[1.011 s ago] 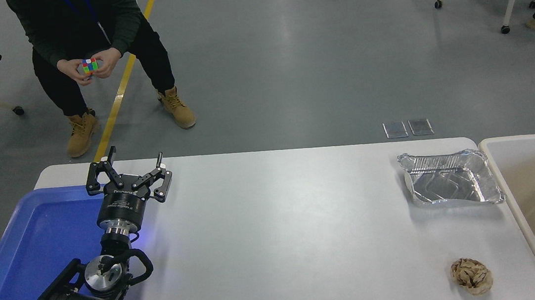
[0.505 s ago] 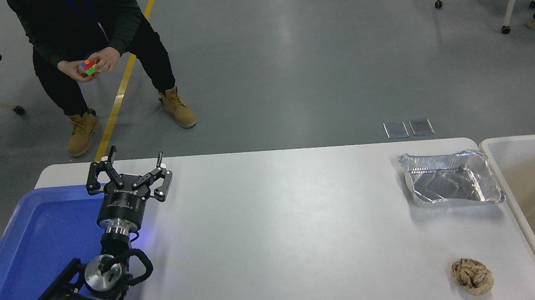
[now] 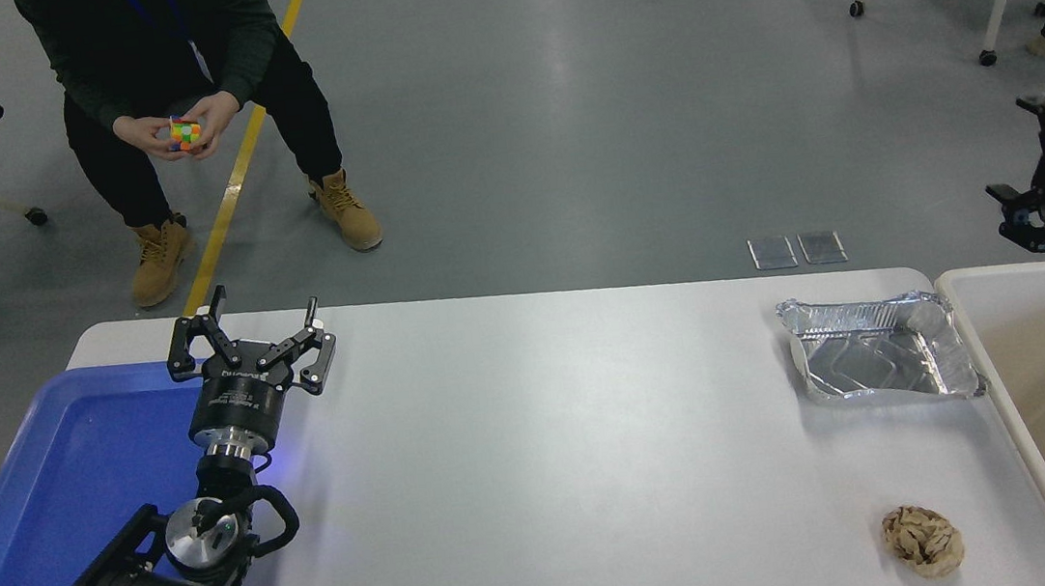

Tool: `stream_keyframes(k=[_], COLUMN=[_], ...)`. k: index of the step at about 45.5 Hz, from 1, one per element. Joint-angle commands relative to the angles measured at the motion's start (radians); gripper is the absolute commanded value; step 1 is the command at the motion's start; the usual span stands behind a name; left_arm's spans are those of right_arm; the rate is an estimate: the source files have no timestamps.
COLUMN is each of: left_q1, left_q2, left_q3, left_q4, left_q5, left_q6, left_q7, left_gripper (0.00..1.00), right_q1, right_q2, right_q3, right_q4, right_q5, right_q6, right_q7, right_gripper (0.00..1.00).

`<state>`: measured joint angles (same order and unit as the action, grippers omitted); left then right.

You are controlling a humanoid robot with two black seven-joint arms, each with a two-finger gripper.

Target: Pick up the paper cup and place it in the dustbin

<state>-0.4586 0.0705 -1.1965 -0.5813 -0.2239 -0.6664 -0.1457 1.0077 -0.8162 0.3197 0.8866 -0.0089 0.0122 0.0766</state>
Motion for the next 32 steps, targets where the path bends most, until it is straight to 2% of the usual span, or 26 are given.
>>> stream_keyframes(k=[1, 14, 20, 25, 32], left_q1=[0.0, 0.0, 0.002, 0.0, 0.0], left_q2=[0.0, 0.0, 0.0, 0.0, 0.0], left_q3=[0.0, 0.0, 0.002, 0.002, 0.002], left_q4=[0.0, 0.0, 0.0, 0.0, 0.0], left_q5=[0.0, 0.0, 0.001, 0.0, 0.001], left_q6=[0.001, -0.001, 0.001, 0.001, -0.001], left_q7=[0.0, 0.0, 0.0, 0.0, 0.0], left_gripper=[0.99, 0.99, 0.99, 0.99, 0.99], right_q1=[0.326, 0.822, 1.058, 1.187, 1.318], right_q2=[-0.049, -0.06, -0.038, 0.012, 0.135], right_q3=[-0.327, -0.908, -1.152, -1.248, -1.375], right_q4=[0.098, 0.236, 0.301, 0.308, 0.307], right_q5=[0.003, 0.0, 0.0, -0.016, -0.023], right_q6=[0.011, 0.026, 0.107, 0.189, 0.206], right_q7=[0.0, 0.0, 0.0, 0.0, 0.0], right_gripper=[1.0, 1.0, 1.0, 1.0, 1.0])
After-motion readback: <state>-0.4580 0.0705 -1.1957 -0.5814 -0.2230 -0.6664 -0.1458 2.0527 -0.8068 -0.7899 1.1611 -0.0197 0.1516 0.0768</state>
